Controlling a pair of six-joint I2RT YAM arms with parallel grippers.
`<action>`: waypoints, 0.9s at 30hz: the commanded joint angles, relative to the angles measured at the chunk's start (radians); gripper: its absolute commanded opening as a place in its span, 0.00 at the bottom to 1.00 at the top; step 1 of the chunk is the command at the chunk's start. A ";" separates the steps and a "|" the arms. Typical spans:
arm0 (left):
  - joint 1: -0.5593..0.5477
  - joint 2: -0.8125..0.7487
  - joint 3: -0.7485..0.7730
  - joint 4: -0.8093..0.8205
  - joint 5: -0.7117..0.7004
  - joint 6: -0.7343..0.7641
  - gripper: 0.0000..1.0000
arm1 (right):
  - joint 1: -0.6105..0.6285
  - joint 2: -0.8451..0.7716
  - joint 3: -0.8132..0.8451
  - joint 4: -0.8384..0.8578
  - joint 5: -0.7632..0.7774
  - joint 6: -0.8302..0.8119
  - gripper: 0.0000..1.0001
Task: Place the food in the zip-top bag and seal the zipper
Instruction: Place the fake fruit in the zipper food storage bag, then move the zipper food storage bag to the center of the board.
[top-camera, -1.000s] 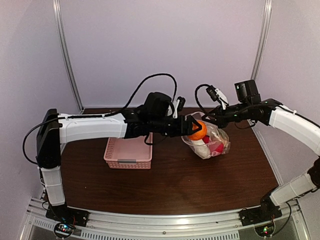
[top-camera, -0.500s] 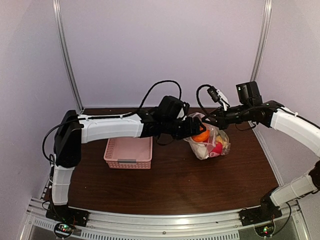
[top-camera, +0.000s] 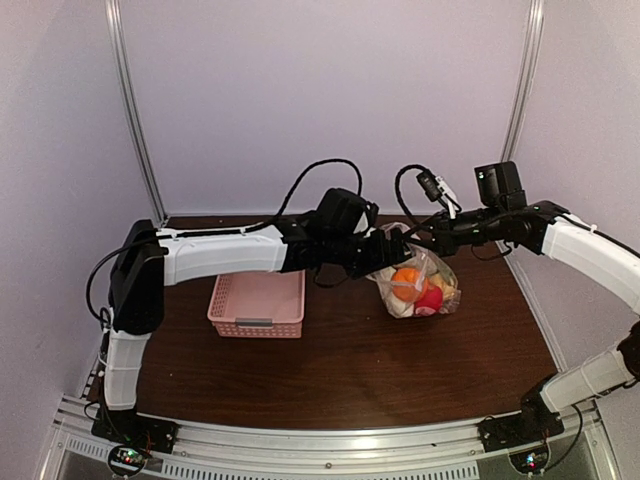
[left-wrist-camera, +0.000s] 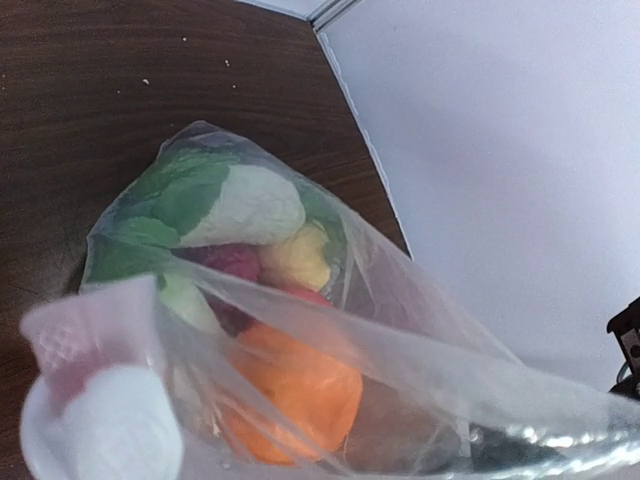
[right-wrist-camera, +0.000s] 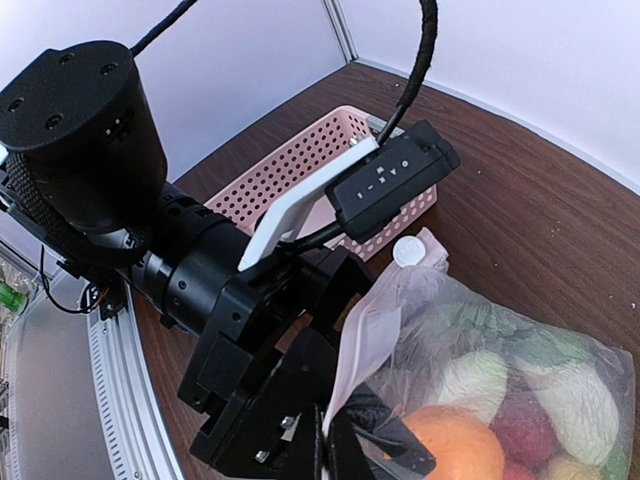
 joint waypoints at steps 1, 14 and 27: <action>-0.004 -0.101 -0.047 0.080 0.058 0.018 0.98 | -0.014 -0.021 0.045 -0.019 -0.017 -0.020 0.00; -0.076 -0.516 -0.276 -0.086 -0.035 0.685 0.98 | -0.030 -0.097 0.148 -0.338 -0.034 -0.371 0.00; -0.078 -0.658 -0.670 0.143 -0.013 0.960 0.79 | -0.029 -0.150 0.216 -0.472 -0.044 -0.480 0.00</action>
